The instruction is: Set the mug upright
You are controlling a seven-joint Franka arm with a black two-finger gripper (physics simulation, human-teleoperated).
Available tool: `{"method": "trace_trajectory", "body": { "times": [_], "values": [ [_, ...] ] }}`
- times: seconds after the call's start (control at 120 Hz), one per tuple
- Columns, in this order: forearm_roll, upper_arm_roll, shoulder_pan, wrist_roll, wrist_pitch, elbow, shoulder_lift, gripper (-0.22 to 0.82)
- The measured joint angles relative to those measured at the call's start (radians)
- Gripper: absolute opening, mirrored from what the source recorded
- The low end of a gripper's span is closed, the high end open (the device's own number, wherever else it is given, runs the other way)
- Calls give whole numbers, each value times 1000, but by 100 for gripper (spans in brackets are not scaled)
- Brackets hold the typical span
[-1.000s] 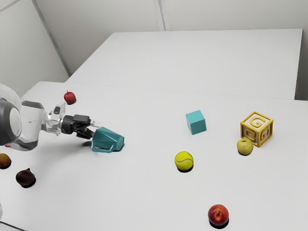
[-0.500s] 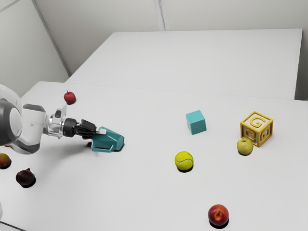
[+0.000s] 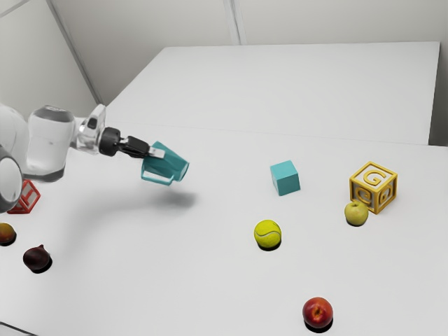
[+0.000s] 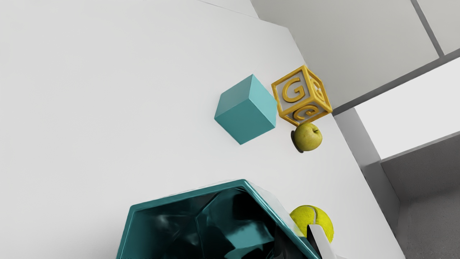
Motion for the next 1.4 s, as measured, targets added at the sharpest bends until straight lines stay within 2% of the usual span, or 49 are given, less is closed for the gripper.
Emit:
{"method": "trace_trajectory", "body": {
  "times": [0.142, 0.225, 0.325, 0.425, 0.567, 0.8, 1.1, 1.275, 1.4],
  "values": [
    [405, -87, -26, -58, 68, 232, -12, -18],
    [656, -130, -50, -109, 109, 300, 9, -18],
    [916, -175, -69, -191, 177, 306, 23, -18],
    [1080, -188, -106, -287, 269, 241, 28, -18],
    [1174, -190, -116, -412, 386, 165, 27, -18],
    [1202, -190, -132, -574, 582, 75, 8, -18],
    [1183, -190, -133, -720, 678, 23, 15, -18],
    [1173, -187, -133, -770, 691, 10, 21, 21],
    [1166, -185, -132, -797, 692, 9, 20, 38]
  ]
}}
